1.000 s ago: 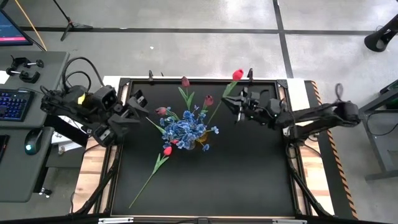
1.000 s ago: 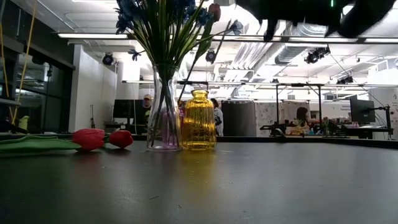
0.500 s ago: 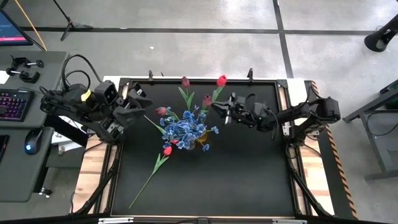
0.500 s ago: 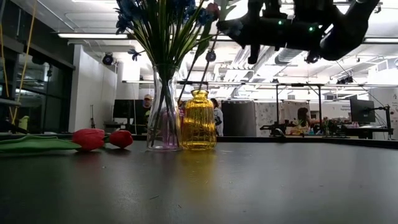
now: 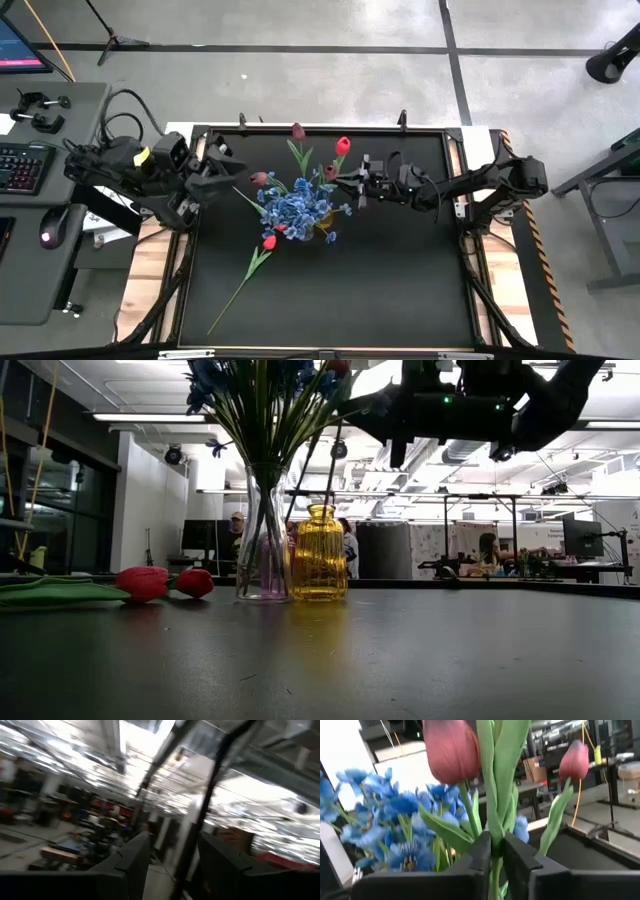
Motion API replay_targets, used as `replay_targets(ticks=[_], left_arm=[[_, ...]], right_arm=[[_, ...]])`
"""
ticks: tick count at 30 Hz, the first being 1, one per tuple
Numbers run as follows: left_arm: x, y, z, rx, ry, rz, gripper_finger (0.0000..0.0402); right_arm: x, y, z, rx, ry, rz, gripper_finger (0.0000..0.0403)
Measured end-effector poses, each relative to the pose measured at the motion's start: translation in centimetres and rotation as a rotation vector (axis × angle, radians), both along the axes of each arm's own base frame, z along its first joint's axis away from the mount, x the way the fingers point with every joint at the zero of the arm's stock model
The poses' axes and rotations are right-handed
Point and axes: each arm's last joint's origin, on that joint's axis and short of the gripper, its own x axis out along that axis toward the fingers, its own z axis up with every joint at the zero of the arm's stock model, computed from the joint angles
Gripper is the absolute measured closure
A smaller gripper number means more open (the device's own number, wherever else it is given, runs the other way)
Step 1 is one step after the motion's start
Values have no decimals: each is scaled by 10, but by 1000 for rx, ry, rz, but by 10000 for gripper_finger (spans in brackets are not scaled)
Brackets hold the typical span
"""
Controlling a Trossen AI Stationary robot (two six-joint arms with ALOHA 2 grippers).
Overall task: Sort flowers into vase by color
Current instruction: Put the bottom right red flower into the yellow vase, then put the bottom red flower into the yellow vase
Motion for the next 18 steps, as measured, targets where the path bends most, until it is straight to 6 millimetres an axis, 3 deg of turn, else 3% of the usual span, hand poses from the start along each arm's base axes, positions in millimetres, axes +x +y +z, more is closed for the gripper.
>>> replay_targets(ticks=[6,11,14,18], left_arm=[[-18,11,1,-22,46,132,245],[-32,16,-1,-4,88,152,245],[-34,17,-5,-1,134,147,245],[-33,17,-10,-1,188,138,245]], right_arm=[[-3,7,-6,29,152,-12,267],[-14,13,-4,-52,298,-59,177],[-23,14,2,-52,331,-58,144],[-37,14,16,-45,341,-69,131]])
